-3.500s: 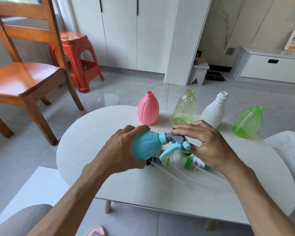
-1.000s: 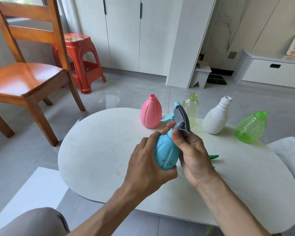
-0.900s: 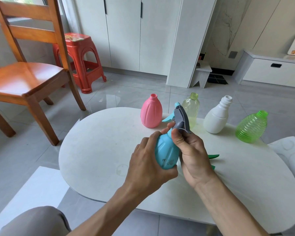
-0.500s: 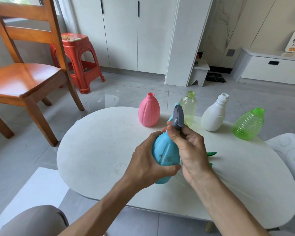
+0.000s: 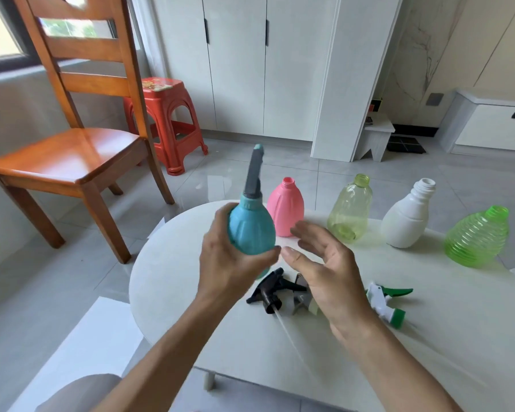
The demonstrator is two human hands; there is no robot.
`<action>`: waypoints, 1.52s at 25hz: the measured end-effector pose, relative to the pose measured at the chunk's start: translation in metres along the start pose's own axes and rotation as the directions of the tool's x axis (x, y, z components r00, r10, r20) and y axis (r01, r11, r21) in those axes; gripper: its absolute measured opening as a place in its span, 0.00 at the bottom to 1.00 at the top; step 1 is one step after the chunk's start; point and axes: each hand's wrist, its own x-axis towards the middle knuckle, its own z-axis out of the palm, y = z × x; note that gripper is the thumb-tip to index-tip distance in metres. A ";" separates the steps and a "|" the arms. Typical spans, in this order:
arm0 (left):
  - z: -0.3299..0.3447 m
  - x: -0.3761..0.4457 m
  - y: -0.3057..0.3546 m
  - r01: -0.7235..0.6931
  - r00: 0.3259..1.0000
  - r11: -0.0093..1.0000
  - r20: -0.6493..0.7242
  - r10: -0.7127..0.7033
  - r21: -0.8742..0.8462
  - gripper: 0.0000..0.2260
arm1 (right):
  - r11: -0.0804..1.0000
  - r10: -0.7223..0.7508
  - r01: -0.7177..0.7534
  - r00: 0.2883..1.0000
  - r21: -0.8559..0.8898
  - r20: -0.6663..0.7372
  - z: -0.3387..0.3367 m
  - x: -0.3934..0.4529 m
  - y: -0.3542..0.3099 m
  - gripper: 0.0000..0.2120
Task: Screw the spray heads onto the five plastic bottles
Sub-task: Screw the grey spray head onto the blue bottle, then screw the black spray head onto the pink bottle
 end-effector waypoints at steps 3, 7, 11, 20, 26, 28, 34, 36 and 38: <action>-0.018 0.057 -0.017 0.080 0.997 0.992 0.003 -0.080 -0.098 0.38 | 0.996 0.045 -0.046 0.999 0.078 0.020 -0.015 -0.001 0.000 0.11; -0.007 0.112 -0.061 0.159 0.985 0.987 0.070 -0.158 -0.001 0.39 | 0.990 0.144 -0.144 0.986 -0.013 0.082 -0.020 -0.004 0.006 0.07; 0.012 0.140 -0.096 0.157 0.986 0.988 0.048 -0.157 -0.007 0.37 | 0.976 0.185 -0.168 0.975 -0.141 0.120 -0.022 -0.003 0.018 0.07; 0.011 0.128 -0.120 0.347 0.927 0.937 0.144 -0.347 0.027 0.58 | 0.870 0.144 -0.116 0.989 -0.480 0.023 -0.023 0.006 0.025 0.01; -0.012 0.083 -0.105 0.498 0.848 0.851 0.112 -0.518 0.165 0.44 | 0.357 0.069 0.082 0.991 -0.930 0.114 0.032 -0.002 0.049 0.18; -0.017 0.064 -0.094 0.477 0.867 0.862 0.068 -0.494 0.172 0.32 | 0.302 0.062 0.090 0.992 -0.949 0.114 0.044 -0.002 0.056 0.16; -0.016 0.048 -0.051 0.234 0.971 0.972 0.054 -0.231 -0.039 0.15 | 0.934 0.193 -0.212 0.977 -0.287 -0.093 0.000 0.008 0.018 0.13; -0.001 0.049 -0.040 0.140 0.988 0.990 0.065 -0.137 -0.030 0.16 | 0.972 0.216 -0.202 0.969 0.120 -0.118 -0.030 0.013 -0.006 0.05; 0.021 0.056 -0.030 0.076 0.993 0.997 0.088 -0.076 0.003 0.20 | 0.945 0.212 -0.171 0.969 0.279 -0.125 -0.055 0.016 -0.022 0.03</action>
